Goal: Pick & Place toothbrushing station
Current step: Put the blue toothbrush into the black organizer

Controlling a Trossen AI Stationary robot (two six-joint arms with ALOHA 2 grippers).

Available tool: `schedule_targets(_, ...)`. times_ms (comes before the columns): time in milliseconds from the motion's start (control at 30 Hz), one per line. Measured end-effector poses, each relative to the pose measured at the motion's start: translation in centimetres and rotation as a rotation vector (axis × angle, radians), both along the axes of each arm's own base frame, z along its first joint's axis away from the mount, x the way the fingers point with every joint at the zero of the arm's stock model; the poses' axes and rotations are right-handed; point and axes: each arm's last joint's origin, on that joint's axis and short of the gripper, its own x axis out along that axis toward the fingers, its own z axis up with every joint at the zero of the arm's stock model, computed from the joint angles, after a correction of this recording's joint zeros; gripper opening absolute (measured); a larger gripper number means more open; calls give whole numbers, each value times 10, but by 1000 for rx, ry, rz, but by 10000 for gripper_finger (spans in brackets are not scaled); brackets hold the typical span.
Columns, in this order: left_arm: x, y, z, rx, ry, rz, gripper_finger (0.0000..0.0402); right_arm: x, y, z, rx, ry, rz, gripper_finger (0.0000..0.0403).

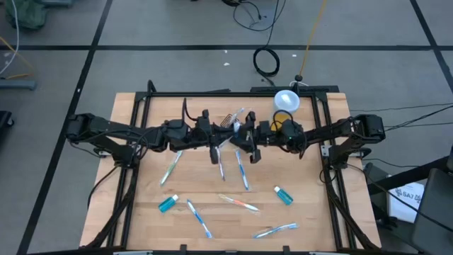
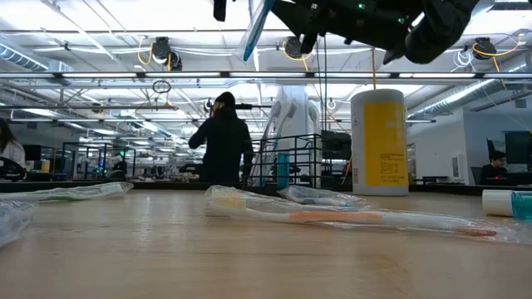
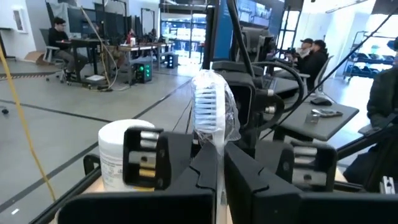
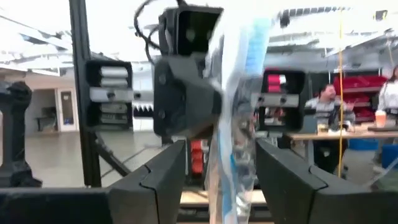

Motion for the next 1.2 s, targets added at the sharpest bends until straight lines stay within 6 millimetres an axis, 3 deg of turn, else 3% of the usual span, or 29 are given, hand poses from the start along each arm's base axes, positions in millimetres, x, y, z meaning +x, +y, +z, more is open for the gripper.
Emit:
schedule_targets(200,0,0,0,0,3,0,26,3,0,1,-19,22,-8,156)
schedule_targets(600,0,-2,-1,24,19,-2,34,3,0,0,-27,29,-7,17)
schedule_targets(933,-1,-3,-9,50,103,-7,42,4,0,-1,-80,39,-31,31)
schedule_targets(1200,-1,-2,-12,54,134,27,114,4,-6,-4,-79,72,-49,17)
